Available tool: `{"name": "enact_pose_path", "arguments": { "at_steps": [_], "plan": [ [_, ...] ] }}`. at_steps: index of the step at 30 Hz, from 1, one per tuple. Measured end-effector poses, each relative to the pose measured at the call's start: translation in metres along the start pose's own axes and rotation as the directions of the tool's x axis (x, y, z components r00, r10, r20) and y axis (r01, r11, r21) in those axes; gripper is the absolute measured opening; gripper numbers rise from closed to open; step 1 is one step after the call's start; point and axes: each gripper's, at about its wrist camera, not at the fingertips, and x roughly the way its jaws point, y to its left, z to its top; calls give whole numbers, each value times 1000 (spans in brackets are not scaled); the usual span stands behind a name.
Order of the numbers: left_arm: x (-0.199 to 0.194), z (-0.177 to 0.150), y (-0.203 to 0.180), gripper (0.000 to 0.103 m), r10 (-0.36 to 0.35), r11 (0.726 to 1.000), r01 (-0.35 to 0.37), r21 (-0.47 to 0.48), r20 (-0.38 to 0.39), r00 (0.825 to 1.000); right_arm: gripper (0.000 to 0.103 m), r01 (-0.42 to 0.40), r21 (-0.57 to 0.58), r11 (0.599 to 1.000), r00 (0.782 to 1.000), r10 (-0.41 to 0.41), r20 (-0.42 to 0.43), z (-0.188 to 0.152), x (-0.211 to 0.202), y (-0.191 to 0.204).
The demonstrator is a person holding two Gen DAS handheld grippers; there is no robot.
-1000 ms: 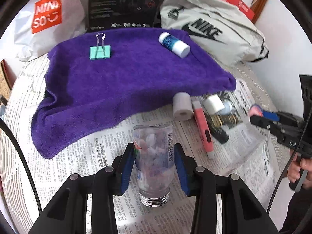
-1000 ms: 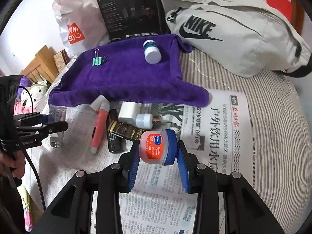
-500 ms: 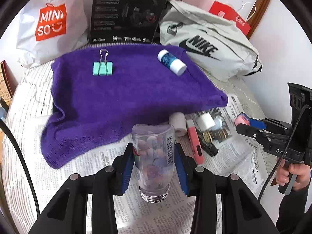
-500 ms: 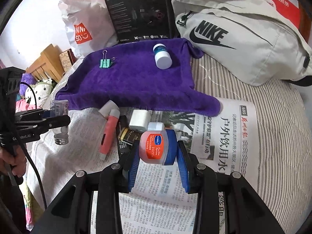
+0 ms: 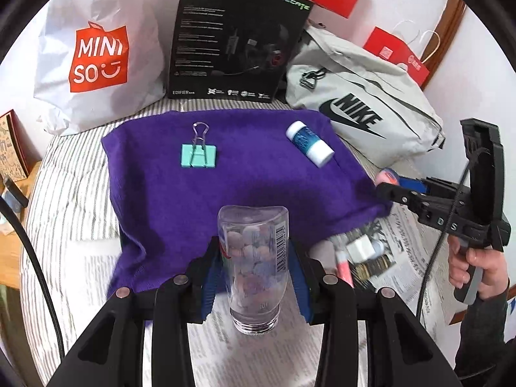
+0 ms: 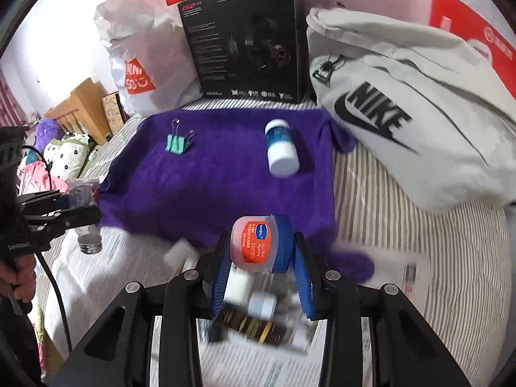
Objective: Organize rigid objects
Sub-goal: 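Set the pill bottle on the towel with left tool while right tool sets the tin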
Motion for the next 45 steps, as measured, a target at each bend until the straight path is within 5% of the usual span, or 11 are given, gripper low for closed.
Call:
{"name": "enact_pose_path", "arguments": {
  "at_steps": [19,45],
  "plan": [
    [57,42,48,38,-2,999,-1,-49,-62,998,37,94,-57,994,991,-99,-91,31,93,-8],
    [102,46,37,40,265,960,-253,119,-95,960,37,78,-93,993,994,-84,-65,35,106,-6]
  ]
}}
